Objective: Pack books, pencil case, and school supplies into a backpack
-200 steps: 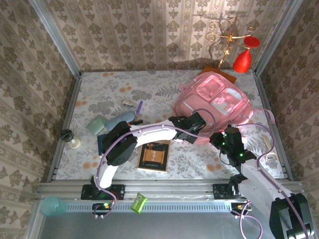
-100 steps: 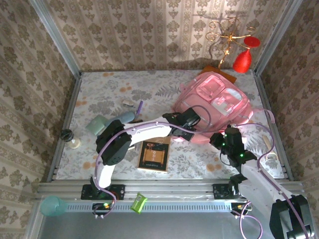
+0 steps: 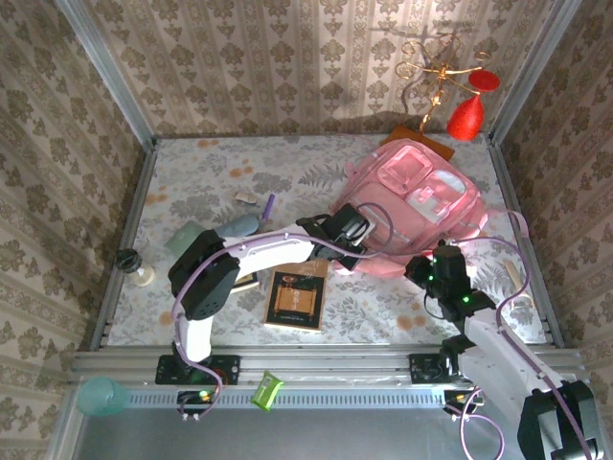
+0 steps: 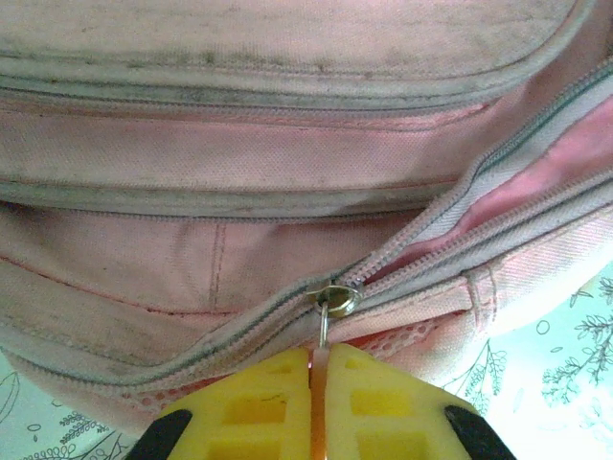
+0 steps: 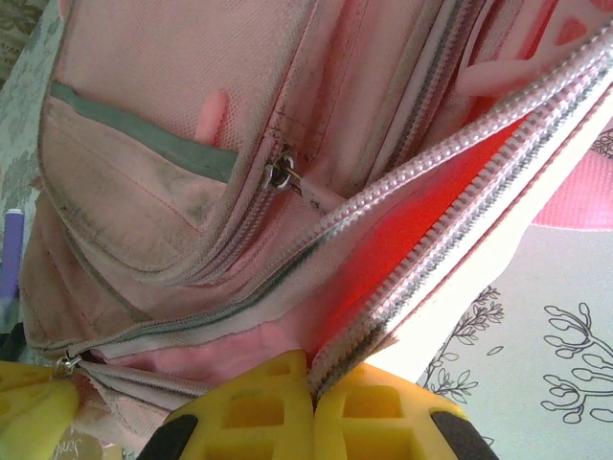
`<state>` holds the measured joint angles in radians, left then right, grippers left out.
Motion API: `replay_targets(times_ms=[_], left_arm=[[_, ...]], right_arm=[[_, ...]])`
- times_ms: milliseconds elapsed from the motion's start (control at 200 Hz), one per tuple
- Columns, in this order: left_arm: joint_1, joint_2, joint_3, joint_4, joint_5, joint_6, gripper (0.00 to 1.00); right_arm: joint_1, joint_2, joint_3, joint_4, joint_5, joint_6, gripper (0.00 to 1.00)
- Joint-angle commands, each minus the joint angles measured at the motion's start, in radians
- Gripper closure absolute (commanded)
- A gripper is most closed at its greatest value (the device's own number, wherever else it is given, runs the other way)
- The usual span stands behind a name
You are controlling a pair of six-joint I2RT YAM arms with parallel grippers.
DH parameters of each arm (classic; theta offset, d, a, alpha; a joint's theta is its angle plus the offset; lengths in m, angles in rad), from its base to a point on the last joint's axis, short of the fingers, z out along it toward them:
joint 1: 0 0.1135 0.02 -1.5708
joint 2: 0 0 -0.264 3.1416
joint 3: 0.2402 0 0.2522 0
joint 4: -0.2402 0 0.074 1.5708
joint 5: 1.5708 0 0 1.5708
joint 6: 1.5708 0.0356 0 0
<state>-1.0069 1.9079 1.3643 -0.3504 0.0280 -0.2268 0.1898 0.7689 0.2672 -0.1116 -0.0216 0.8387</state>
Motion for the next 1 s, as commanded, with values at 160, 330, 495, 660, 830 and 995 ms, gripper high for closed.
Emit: replay_targets(times_ms=[160, 330, 495, 660, 830, 995], left_arm=[[0.097, -0.045, -0.06, -0.083, -0.115, 0.063, 1.0], [0.108, -0.053, -0.059, -0.118, -0.241, 0.085, 1.0], [0.114, -0.077, -0.056, -0.144, -0.308, 0.112, 1.0], [0.12, -0.114, -0.066, -0.14, -0.248, 0.111, 1.0], [0.094, -0.139, -0.079, -0.058, -0.016, 0.082, 1.0], [0.039, -0.102, -0.035, -0.016, 0.089, 0.069, 1.0]], right_arm=[[-0.039, -0.021, 0.004, -0.003, 0.083, -0.031, 1.0], [-0.056, -0.038, 0.012, -0.078, 0.143, -0.039, 1.0], [-0.071, -0.027, 0.023, -0.152, 0.216, -0.035, 1.0], [-0.072, -0.026, 0.022, -0.14, 0.222, -0.027, 1.0], [-0.064, -0.032, -0.03, 0.038, 0.076, -0.004, 1.0], [0.006, -0.038, -0.055, 0.163, 0.017, 0.032, 1.0]])
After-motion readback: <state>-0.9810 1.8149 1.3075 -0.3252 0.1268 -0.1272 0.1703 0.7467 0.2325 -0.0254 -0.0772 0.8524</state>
